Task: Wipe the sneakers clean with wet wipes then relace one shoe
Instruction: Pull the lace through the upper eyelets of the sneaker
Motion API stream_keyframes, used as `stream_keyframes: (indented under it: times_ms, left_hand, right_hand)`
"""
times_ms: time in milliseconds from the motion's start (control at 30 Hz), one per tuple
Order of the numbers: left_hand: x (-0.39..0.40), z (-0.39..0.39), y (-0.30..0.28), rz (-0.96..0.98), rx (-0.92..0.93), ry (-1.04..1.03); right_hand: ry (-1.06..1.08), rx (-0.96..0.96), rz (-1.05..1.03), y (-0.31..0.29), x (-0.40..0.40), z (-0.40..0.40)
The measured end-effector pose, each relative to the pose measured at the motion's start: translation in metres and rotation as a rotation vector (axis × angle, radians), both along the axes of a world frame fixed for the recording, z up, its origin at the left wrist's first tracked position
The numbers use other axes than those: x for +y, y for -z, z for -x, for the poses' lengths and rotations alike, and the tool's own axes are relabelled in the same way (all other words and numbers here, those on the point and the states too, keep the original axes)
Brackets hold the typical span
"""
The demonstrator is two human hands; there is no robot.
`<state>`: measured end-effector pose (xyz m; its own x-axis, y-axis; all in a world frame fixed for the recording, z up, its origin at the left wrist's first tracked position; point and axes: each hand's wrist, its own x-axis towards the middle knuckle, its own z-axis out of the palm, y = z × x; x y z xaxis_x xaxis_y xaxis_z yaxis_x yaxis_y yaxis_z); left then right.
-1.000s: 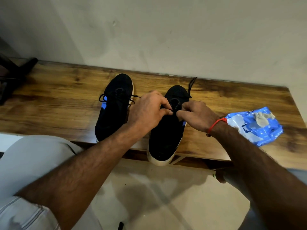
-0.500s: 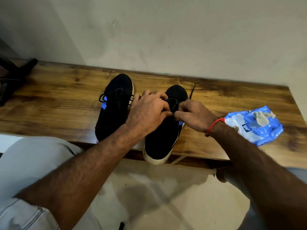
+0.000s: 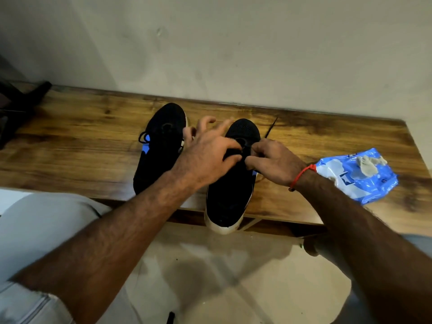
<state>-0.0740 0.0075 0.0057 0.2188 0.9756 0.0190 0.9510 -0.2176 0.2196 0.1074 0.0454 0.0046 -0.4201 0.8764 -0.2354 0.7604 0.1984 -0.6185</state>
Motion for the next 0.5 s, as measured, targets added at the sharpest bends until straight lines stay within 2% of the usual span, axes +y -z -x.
stream_keyframes:
  times_ms: [67,133,300,367,433,500]
  left_hand:
    - [0.000,-0.001,0.002,-0.005,0.031,-0.003]
    - [0.006,0.003,-0.003,-0.042,-0.022,-0.063]
    - [0.019,0.039,-0.020,-0.225,-0.171,-0.451]
    - [0.022,0.046,-0.017,-0.237,-0.213,-0.520]
    - [0.020,0.035,-0.015,-0.170,-0.286,-0.451]
    - [0.013,0.018,-0.010,-0.051,-0.246,-0.237]
  right_hand:
    - [0.009,-0.010,0.011,-0.002,-0.001,0.001]
    - [0.006,-0.009,0.006,-0.001,0.000,-0.001]
    - [-0.009,0.017,-0.005,0.001,0.000,-0.006]
    - [-0.013,0.022,-0.005,0.001,-0.001,-0.006]
    - [-0.011,0.011,-0.006,-0.001,-0.001,-0.005]
    - [-0.007,0.001,-0.009,-0.002,-0.001,-0.004]
